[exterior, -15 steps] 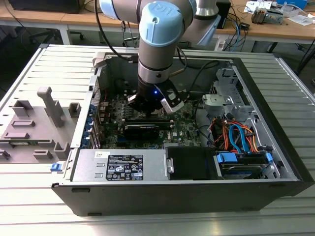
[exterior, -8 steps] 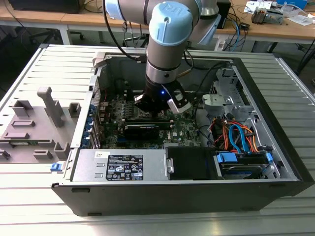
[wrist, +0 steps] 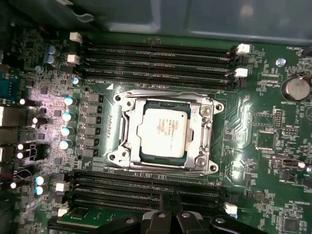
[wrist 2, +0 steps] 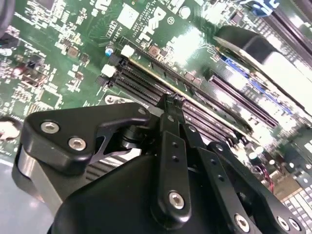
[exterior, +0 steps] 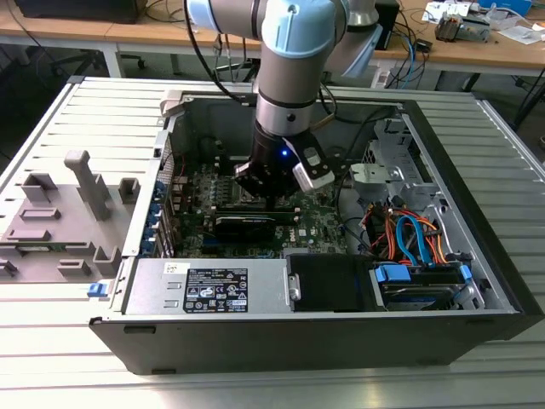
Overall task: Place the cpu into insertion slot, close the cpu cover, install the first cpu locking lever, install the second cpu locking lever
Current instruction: 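Install the second cpu locking lever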
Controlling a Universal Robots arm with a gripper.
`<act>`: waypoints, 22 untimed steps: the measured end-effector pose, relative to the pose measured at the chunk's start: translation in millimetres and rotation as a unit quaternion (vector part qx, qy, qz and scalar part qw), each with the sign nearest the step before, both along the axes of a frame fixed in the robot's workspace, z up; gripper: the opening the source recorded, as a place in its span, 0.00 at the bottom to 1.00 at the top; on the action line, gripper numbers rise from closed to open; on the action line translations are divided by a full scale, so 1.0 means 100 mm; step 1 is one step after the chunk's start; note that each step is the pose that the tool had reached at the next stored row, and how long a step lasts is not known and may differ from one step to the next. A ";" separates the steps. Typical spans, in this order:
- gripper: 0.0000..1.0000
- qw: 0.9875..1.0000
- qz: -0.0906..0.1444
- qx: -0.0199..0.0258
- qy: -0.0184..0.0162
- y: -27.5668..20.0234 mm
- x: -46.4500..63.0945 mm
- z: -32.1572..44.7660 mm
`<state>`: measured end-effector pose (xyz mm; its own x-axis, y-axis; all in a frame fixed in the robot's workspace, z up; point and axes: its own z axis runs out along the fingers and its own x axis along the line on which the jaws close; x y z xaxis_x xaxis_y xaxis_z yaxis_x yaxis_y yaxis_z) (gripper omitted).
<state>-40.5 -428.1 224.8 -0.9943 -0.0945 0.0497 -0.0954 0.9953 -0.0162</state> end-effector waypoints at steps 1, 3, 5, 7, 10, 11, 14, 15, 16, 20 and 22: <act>0.11 1.000 -0.001 0.000 0.000 0.004 0.01 0.047; 0.11 1.000 -0.002 -0.001 0.000 0.030 0.01 0.071; 0.11 1.000 -0.003 -0.003 0.000 0.094 0.01 0.079; 0.11 1.000 -0.003 -0.004 0.000 0.165 0.01 0.086; 0.11 1.000 -0.003 -0.006 0.000 0.265 0.01 0.094; 0.11 1.000 -0.003 -0.007 0.000 0.296 0.01 0.100; 0.11 1.000 -0.003 -0.009 0.000 0.359 0.01 0.194; 0.11 1.000 -0.003 -0.009 0.000 0.368 0.01 0.228; 0.11 1.000 -0.003 -0.009 0.000 0.371 0.01 0.256; 0.11 1.000 -0.003 -0.009 0.000 0.371 0.01 0.266; 0.11 1.000 -0.003 -0.009 0.000 0.371 0.01 0.268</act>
